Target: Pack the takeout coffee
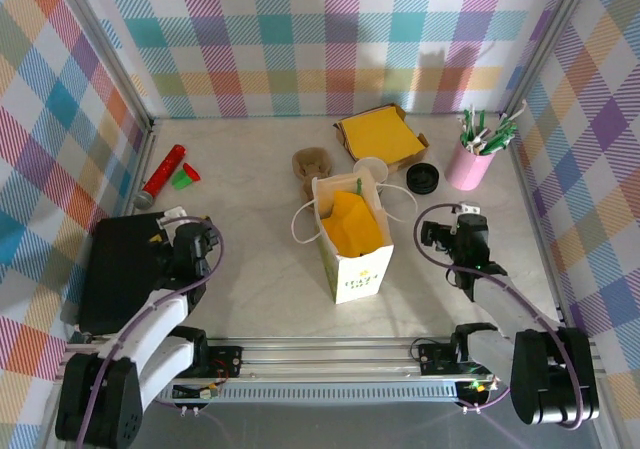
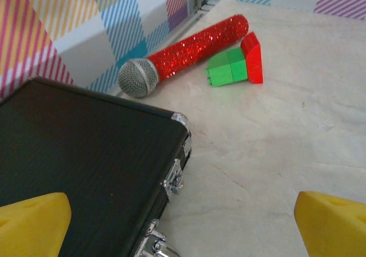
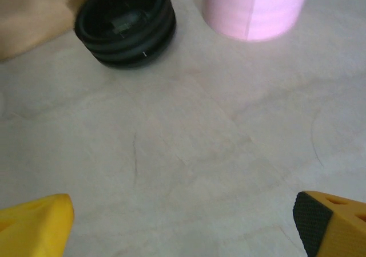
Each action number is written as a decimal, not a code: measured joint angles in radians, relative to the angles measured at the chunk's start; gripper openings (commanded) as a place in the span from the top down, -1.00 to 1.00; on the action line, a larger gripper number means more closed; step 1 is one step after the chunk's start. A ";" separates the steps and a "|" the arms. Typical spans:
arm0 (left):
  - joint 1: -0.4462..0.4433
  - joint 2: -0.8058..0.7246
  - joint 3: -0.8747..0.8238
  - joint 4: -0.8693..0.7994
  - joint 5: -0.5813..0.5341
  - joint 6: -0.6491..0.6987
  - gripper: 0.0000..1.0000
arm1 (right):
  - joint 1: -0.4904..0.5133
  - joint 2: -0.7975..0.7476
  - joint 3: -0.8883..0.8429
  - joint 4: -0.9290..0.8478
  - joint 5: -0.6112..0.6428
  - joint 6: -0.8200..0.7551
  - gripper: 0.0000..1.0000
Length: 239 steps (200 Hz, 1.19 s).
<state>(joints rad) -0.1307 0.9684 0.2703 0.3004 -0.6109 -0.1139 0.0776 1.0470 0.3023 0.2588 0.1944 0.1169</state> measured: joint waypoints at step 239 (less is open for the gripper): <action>0.031 0.613 0.124 0.589 0.335 0.104 -0.99 | -0.053 0.483 0.096 0.569 -0.184 -0.128 -0.98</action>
<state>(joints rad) -0.0994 1.5810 0.3939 0.8898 -0.2760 -0.0097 0.0250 1.5295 0.3985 0.8280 0.0101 -0.0113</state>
